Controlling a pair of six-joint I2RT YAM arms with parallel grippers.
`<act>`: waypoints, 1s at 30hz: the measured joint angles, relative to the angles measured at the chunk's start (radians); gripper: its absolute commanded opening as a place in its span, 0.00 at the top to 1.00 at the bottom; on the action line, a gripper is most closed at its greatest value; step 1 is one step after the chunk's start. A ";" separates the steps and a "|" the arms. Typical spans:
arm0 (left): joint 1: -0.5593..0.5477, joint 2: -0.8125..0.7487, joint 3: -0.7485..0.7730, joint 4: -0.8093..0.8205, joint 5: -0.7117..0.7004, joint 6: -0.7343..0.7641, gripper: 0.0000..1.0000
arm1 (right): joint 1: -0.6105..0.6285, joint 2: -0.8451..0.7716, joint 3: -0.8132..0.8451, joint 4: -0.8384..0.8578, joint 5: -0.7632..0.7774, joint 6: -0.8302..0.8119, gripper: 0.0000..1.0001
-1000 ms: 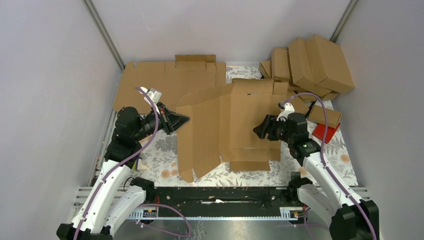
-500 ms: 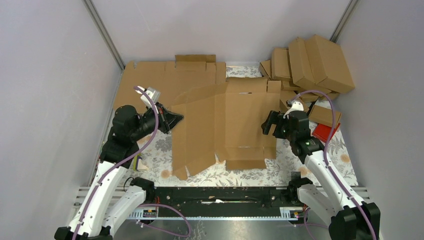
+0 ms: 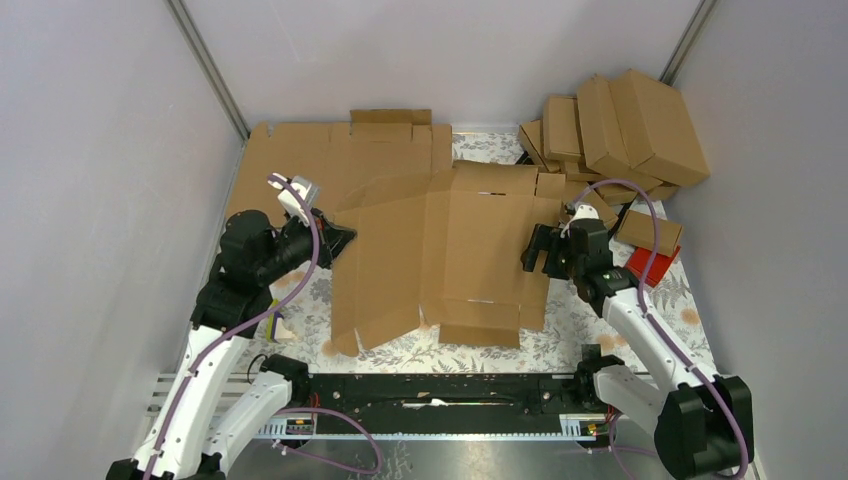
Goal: Fold the paper box
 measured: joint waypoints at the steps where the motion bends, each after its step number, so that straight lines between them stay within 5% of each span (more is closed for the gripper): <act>1: 0.000 -0.001 0.002 -0.005 -0.006 0.005 1.00 | 0.000 0.009 0.000 0.000 0.000 0.000 0.00; 10: 0.000 -0.013 0.006 -0.022 -0.047 0.030 1.00 | -0.028 0.062 0.000 0.044 -0.042 0.005 0.01; 23: 0.000 -0.034 -0.023 0.065 0.056 -0.051 1.00 | -0.030 0.031 -0.070 0.254 -0.368 0.082 0.32; 30: 0.000 -0.031 -0.052 0.138 0.106 -0.124 1.00 | 0.018 -0.006 -0.070 0.291 -0.438 0.085 0.33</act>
